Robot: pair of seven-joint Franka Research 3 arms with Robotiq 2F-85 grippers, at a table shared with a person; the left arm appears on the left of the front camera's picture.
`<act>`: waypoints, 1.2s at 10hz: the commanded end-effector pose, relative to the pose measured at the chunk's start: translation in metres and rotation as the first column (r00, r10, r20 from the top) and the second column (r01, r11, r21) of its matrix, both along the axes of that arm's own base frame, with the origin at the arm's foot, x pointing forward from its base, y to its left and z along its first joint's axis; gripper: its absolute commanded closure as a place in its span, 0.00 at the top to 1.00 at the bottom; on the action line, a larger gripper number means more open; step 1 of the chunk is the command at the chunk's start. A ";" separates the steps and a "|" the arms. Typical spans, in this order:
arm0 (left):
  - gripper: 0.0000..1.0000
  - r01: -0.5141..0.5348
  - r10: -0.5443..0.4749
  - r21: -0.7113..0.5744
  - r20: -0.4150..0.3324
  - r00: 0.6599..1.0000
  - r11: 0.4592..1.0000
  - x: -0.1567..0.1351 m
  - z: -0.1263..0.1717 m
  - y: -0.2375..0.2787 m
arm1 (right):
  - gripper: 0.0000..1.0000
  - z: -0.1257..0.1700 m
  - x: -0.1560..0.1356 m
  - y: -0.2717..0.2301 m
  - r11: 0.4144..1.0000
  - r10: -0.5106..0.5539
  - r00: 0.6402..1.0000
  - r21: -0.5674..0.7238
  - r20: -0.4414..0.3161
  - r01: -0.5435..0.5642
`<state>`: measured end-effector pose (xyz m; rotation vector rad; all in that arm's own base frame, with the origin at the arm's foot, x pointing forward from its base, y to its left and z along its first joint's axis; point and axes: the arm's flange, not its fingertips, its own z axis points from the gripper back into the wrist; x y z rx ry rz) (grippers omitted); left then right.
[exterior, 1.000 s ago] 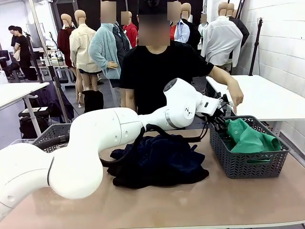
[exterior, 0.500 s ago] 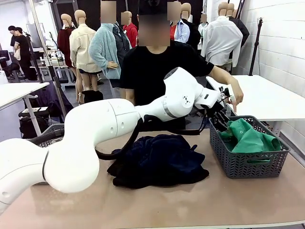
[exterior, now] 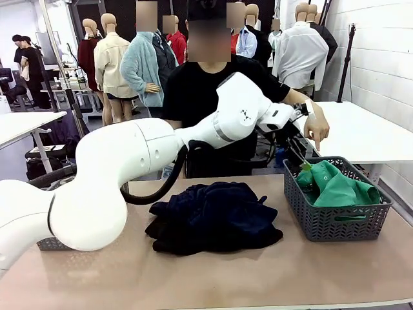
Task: Sort the tops and bottoms.
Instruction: Sort the clothes according to human instructions, then lift clothes from the center of the table with your right hand.
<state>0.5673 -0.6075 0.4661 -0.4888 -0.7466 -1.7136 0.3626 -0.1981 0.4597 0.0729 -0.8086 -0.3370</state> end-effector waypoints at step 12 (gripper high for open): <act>1.00 0.005 -0.005 0.013 -0.006 1.000 1.000 -0.001 -0.002 0.000 | 1.00 -0.003 0.000 -0.002 1.000 0.008 1.000 0.006 -0.001 -0.008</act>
